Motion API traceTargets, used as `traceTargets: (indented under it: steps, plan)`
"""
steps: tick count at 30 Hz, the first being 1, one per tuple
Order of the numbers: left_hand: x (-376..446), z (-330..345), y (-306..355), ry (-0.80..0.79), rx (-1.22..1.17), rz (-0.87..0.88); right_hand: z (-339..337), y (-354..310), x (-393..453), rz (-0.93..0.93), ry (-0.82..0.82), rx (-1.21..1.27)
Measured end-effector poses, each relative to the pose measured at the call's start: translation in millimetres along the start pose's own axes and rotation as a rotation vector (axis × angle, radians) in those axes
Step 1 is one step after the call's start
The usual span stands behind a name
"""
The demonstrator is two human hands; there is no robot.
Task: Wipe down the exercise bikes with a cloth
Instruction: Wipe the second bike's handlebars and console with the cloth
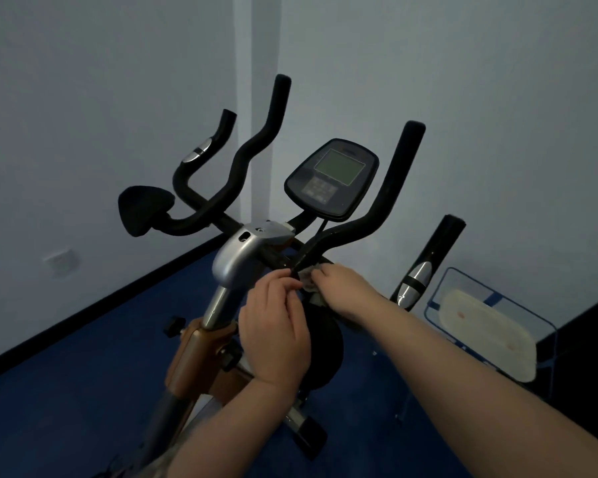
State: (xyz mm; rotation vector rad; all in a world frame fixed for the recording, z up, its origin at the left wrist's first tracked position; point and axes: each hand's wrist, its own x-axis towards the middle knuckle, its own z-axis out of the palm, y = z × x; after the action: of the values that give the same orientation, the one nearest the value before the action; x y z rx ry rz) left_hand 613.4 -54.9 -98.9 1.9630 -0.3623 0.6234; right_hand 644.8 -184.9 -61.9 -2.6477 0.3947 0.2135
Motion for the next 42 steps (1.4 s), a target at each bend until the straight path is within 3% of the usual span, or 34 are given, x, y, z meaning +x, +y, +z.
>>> traceTargets:
  steps: [4, 14, 20, 24, 27, 30, 33, 35, 42]
  plan:
    - [1, 0, 2, -0.014, 0.041, 0.013, 0, 6, 2, -0.026, -0.088, 0.209]
    - [-1, 2, -2, 0.014, -0.064, 0.056, 1, 14, -17, -0.198, -0.006, -0.103]
    - [-3, 2, -2, 0.005, -0.085, 0.065, 12, 38, -52, -0.404, 0.202, -0.470]
    - [-2, -1, 4, -0.044, -0.079, 0.052, 5, 61, -75, -0.520, 0.248, -0.565]
    - [4, -4, 11, -0.066, -0.160, 0.079, -11, 83, -90, -0.581, 0.282, -0.518]
    - [17, 4, 29, -0.135, -0.244, 0.127, -17, 74, -85, -0.464, 0.382, -0.325]
    - [27, 20, 47, -0.217, -0.316, 0.047, -6, 47, -72, -0.285, 0.599, -0.288]
    - [28, 29, 50, -0.258, -0.285, -0.028, 6, 43, -67, -0.262, 0.729, -0.332]
    - [23, 39, 44, -0.343, 0.038, 0.051, 19, 83, -53, -0.555, 0.885, -0.402]
